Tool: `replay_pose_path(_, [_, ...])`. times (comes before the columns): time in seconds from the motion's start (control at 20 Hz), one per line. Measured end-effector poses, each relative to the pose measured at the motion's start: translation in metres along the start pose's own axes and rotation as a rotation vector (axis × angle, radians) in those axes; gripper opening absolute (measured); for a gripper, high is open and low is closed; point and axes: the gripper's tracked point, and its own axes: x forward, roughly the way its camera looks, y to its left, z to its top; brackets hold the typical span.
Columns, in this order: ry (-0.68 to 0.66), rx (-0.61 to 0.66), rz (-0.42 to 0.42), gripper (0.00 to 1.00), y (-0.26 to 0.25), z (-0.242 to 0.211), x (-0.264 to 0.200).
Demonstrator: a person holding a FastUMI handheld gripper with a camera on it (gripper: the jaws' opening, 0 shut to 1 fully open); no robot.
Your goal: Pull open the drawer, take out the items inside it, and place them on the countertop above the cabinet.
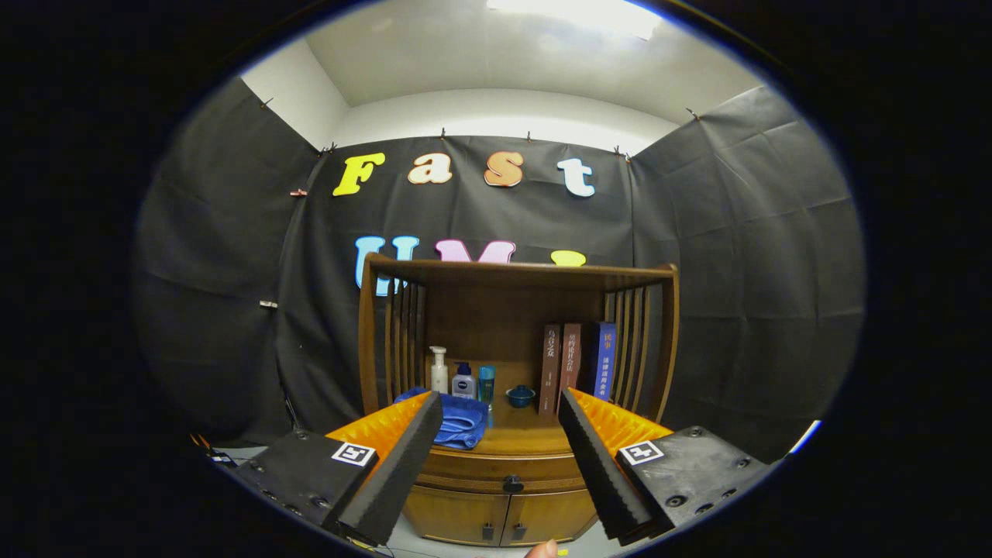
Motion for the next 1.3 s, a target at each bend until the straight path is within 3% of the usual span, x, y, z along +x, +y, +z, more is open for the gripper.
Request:
replay_pose_path(0.55, [0.125,0.060,0.032,0.99,0.002,-0.214,0.084])
replay_pose_path(0.8, [0.245,0.082,-0.015,0.99,-0.014,-0.305,0.124])
replay_pose_path(0.95, [0.281,0.082,-0.050,0.98,-0.029,-0.330,0.139])
replay_pose_path(1.15, [0.293,0.082,-0.036,0.52,-0.032,-0.339,0.147])
replay_pose_path(1.3, [0.297,0.083,-0.034,0.27,-0.032,-0.336,0.142])
